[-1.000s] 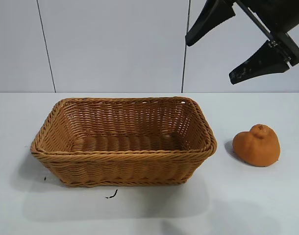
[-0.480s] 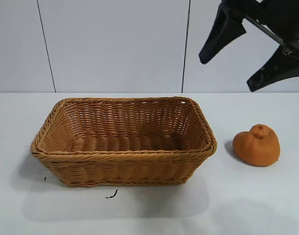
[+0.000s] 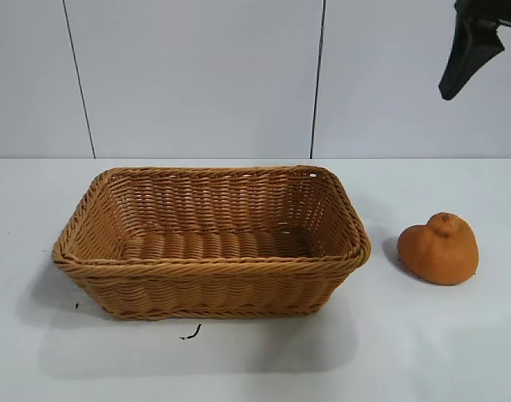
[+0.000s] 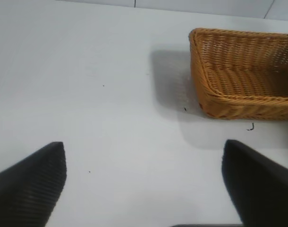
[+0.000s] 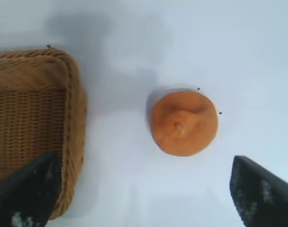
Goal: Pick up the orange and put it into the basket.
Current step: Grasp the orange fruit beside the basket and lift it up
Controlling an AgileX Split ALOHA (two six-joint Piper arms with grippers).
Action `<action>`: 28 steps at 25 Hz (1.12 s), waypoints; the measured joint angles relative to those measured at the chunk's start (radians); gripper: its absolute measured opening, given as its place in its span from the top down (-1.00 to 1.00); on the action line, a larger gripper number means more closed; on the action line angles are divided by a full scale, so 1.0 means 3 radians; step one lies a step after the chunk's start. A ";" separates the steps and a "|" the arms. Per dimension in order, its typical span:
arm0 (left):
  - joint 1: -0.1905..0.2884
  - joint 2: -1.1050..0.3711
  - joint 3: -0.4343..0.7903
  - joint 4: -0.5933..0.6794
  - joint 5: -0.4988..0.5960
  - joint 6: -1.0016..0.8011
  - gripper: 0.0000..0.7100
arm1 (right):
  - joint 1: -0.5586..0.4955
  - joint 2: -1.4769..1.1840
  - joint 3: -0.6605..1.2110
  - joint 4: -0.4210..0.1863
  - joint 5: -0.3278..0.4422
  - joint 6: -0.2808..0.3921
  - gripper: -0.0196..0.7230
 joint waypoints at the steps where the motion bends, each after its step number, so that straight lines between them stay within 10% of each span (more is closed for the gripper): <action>1: 0.0000 0.0000 0.0000 0.0000 0.0000 0.0000 -0.82 | -0.0028 0.0051 0.0000 -0.0003 0.0000 0.0000 -0.93; 28: 0.0000 0.0000 0.0000 -0.0001 -0.0010 0.0003 -0.82 | -0.0065 0.1493 0.0000 0.0237 -0.0639 -0.0076 -0.93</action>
